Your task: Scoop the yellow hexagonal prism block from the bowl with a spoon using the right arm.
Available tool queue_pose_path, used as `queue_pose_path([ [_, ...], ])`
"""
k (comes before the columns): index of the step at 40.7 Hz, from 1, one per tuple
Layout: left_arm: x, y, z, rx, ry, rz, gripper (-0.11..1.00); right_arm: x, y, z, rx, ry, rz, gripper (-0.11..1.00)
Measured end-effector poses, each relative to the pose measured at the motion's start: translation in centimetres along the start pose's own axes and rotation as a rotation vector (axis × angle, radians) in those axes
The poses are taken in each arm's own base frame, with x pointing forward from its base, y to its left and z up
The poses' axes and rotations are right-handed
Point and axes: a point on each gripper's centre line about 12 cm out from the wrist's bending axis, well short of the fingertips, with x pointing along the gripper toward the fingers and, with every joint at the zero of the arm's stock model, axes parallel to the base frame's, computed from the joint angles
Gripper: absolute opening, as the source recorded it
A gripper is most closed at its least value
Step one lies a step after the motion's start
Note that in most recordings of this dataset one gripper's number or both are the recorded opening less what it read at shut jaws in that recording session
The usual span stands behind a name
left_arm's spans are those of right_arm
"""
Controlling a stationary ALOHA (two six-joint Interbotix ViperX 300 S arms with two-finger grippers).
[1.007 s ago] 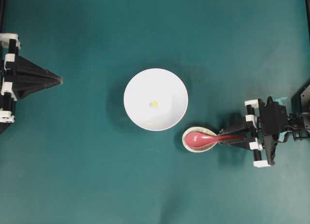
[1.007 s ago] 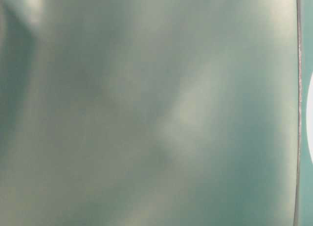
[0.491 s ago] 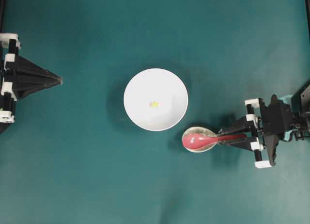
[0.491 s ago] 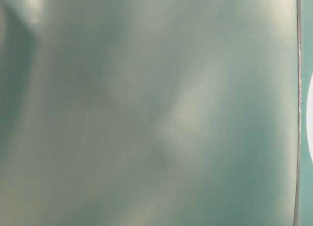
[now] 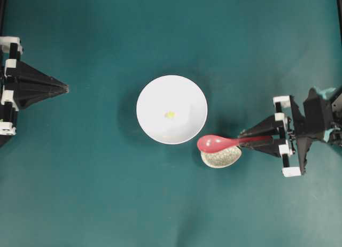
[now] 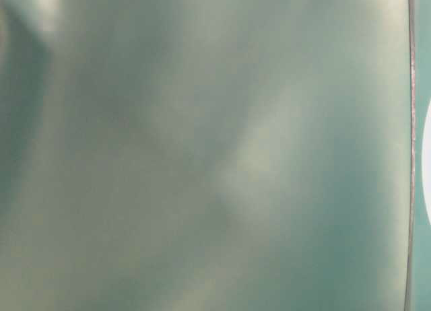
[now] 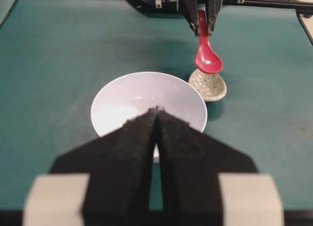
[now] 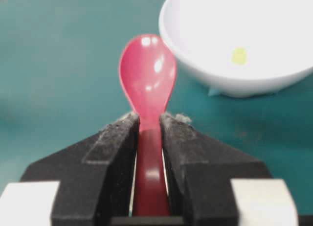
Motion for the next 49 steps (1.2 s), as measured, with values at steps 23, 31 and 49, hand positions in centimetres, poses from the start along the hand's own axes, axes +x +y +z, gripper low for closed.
queue_pose_path([
  [23, 0.0, 0.0, 0.1, 0.000, -0.002, 0.000, 0.00, -0.9, 0.3, 3.0, 0.063, 0.054, 0.025, 0.23],
  [31, 0.0, 0.0, 0.1, 0.000, -0.002, 0.000, 0.00, -0.7, 0.6, 4.1, 0.070, 0.028, 0.035, 0.23],
  [49, 0.0, 0.0, 0.0, 0.000, -0.002, 0.000, 0.00, -0.5, 0.9, 3.7, 0.081, 0.098, 0.042, 0.22],
])
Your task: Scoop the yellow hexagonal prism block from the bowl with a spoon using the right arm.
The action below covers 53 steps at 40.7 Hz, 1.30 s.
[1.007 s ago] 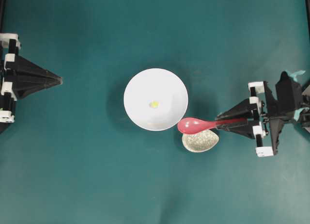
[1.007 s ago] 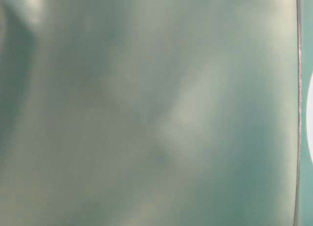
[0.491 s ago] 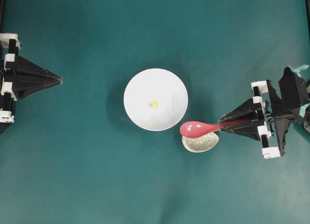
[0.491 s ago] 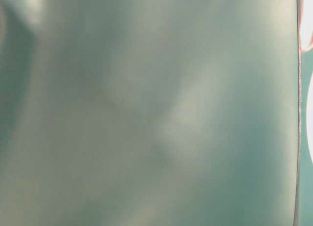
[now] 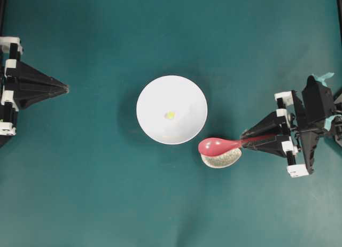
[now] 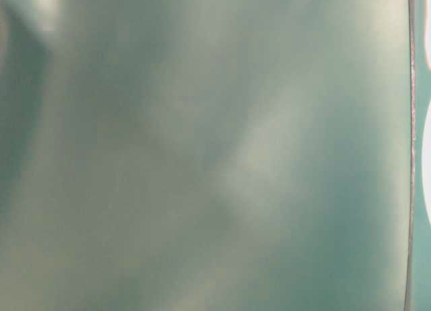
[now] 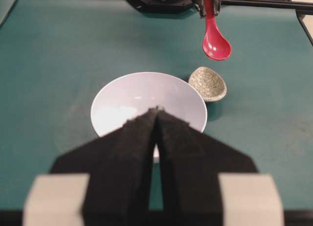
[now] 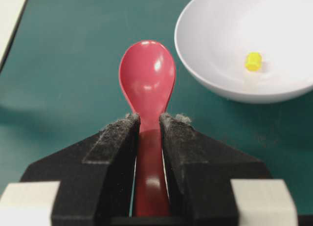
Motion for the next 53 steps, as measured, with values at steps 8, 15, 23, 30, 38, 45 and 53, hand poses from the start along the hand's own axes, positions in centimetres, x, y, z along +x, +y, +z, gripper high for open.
queue_pose_path([
  [8, 0.0, 0.0, 0.1, 0.000, -0.002, 0.000, 0.00, 0.4, -0.1, -1.2, 0.003, 0.088, -0.009, 0.22],
  [15, 0.0, 0.0, 0.1, -0.002, -0.002, 0.000, 0.00, 1.2, -0.2, -2.1, 0.025, 0.159, -0.031, 0.22],
  [23, 0.0, 0.0, 0.1, 0.000, -0.002, 0.000, 0.00, 2.1, -0.5, -3.3, 0.037, 0.217, -0.056, 0.22],
  [30, 0.0, 0.0, 0.1, 0.000, -0.002, 0.000, 0.00, 2.2, -0.6, -3.7, 0.045, 0.231, -0.067, 0.22],
  [38, 0.0, 0.0, 0.0, 0.000, 0.000, 0.000, 0.00, 2.2, -0.7, -3.8, 0.045, 0.233, -0.069, 0.22],
  [45, 0.0, 0.0, 0.1, 0.000, -0.002, 0.000, 0.00, 2.2, -0.7, -3.7, 0.045, 0.230, -0.067, 0.22],
  [53, 0.0, 0.0, 0.0, 0.000, 0.000, 0.000, 0.00, 2.1, -0.7, -3.7, 0.048, 0.227, -0.069, 0.25],
])
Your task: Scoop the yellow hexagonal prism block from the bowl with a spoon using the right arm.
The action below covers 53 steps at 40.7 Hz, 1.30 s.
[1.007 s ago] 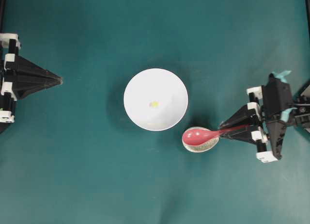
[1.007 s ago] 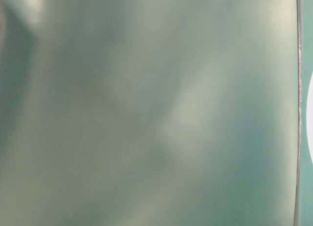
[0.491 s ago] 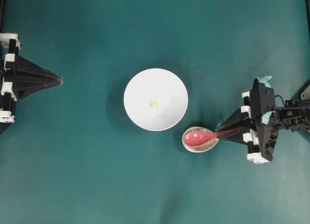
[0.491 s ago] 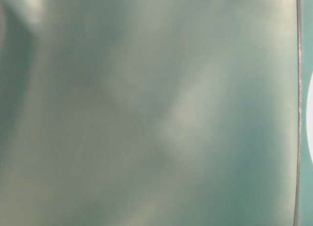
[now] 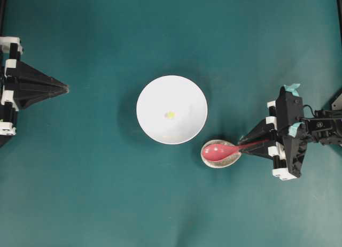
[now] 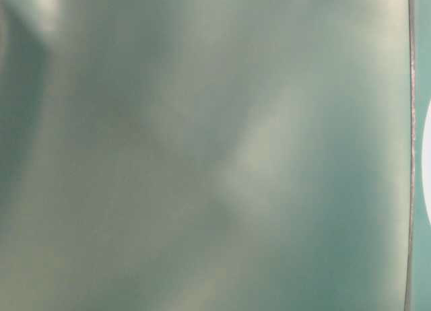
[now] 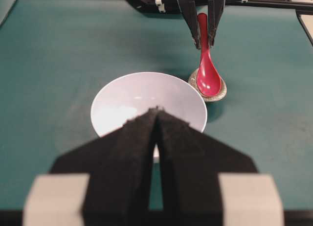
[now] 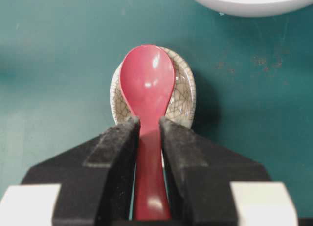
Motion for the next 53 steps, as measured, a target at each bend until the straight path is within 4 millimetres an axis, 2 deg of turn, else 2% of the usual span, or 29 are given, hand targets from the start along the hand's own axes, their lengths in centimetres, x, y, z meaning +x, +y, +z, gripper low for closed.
queue_pose_path([
  [17, 0.0, 0.0, 0.1, 0.000, -0.002, 0.000, 0.00, 0.0, 0.0, 0.0, -0.003, 0.002, 0.001, 0.49],
  [27, 0.0, 0.0, 0.1, 0.000, -0.002, 0.000, 0.00, -0.1, -0.1, -0.3, -0.010, 0.009, -0.002, 0.49],
  [35, 0.0, 0.0, 0.0, 0.000, 0.000, 0.000, 0.00, -0.5, -0.7, -1.4, -0.019, 0.015, -0.014, 0.49],
  [47, 0.0, 0.0, 0.0, -0.002, 0.002, 0.000, 0.00, -1.6, -0.6, -2.7, -0.065, -0.101, 0.011, 0.49],
  [53, 0.0, 0.0, 0.1, 0.000, -0.002, 0.000, 0.00, -1.4, -0.2, -3.2, -0.094, -0.139, 0.025, 0.49],
])
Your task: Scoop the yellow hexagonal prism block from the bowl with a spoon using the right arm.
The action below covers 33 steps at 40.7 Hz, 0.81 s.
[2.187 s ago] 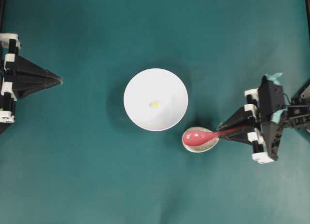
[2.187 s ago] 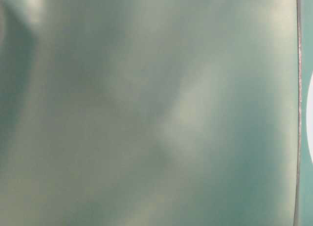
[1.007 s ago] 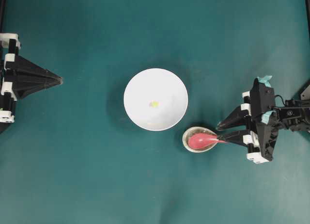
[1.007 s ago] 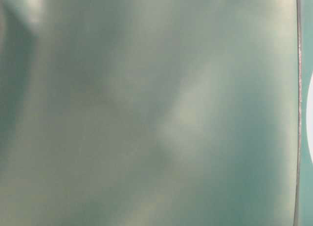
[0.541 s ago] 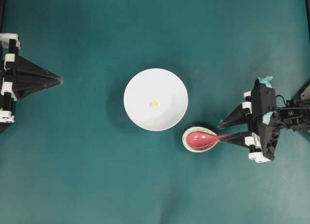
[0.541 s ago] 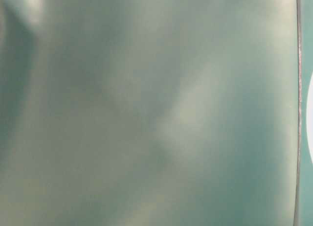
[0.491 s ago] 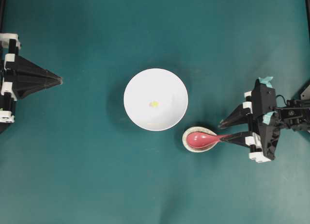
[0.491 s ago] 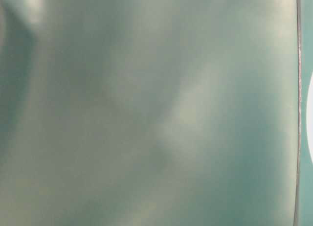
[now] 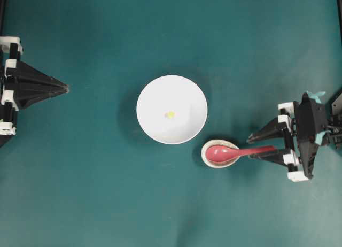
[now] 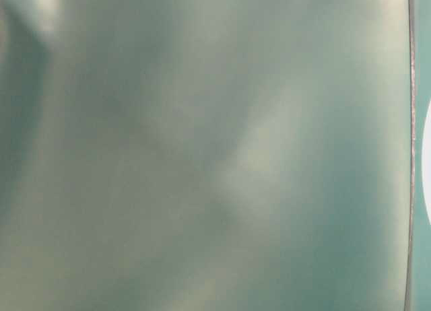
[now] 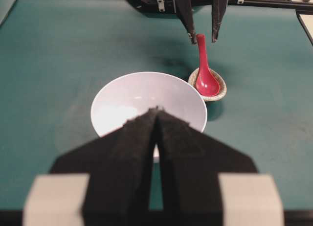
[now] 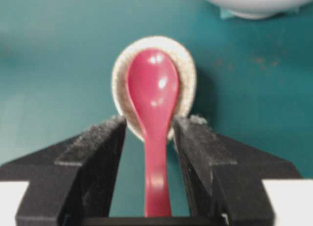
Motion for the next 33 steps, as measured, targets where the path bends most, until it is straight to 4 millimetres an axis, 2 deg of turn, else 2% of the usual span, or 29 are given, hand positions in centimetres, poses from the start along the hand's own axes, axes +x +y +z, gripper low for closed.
queue_pose_path([
  [12, 0.0, 0.0, -0.1, 0.000, 0.003, 0.000, 0.00, 1.2, -0.2, -2.0, -0.055, -0.011, -0.023, 0.49],
  [20, 0.0, 0.0, -0.3, -0.002, 0.009, 0.000, 0.00, 1.4, -0.5, -3.1, -0.030, -0.012, -0.034, 0.49],
  [33, 0.4, 0.0, -0.7, -0.002, 0.034, 0.001, 0.00, 1.5, -0.3, -3.6, -0.035, -0.001, -0.025, 0.49],
])
